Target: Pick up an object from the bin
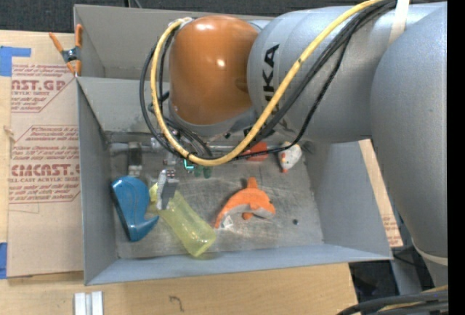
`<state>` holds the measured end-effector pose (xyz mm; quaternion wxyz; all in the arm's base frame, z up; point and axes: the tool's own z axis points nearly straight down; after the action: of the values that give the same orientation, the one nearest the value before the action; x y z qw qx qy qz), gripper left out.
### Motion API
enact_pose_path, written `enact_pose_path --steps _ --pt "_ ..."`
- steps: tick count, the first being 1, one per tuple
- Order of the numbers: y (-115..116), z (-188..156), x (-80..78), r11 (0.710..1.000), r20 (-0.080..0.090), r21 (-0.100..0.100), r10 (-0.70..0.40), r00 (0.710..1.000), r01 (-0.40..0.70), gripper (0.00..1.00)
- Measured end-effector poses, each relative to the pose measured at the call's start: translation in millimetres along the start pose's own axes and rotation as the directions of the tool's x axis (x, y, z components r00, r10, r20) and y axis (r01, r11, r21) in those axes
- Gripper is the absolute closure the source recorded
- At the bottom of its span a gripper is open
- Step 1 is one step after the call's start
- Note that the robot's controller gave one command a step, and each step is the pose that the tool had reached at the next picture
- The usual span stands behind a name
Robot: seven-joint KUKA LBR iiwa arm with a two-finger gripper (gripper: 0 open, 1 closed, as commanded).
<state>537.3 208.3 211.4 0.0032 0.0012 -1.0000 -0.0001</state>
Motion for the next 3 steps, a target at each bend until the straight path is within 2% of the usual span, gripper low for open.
enact_pose_path --steps 1,2,3 --pt "-0.8 -4.0 -1.9 1.0 0.007 -0.002 0.002 1.0 -0.002 0.0" --pt "0.1 12.0 9.0 0.999 0.017 -0.002 -0.051 0.999 0.052 0.0" --pt "0.5 55.5 19.2 0.957 0.007 0.001 -0.291 0.957 0.291 0.0"
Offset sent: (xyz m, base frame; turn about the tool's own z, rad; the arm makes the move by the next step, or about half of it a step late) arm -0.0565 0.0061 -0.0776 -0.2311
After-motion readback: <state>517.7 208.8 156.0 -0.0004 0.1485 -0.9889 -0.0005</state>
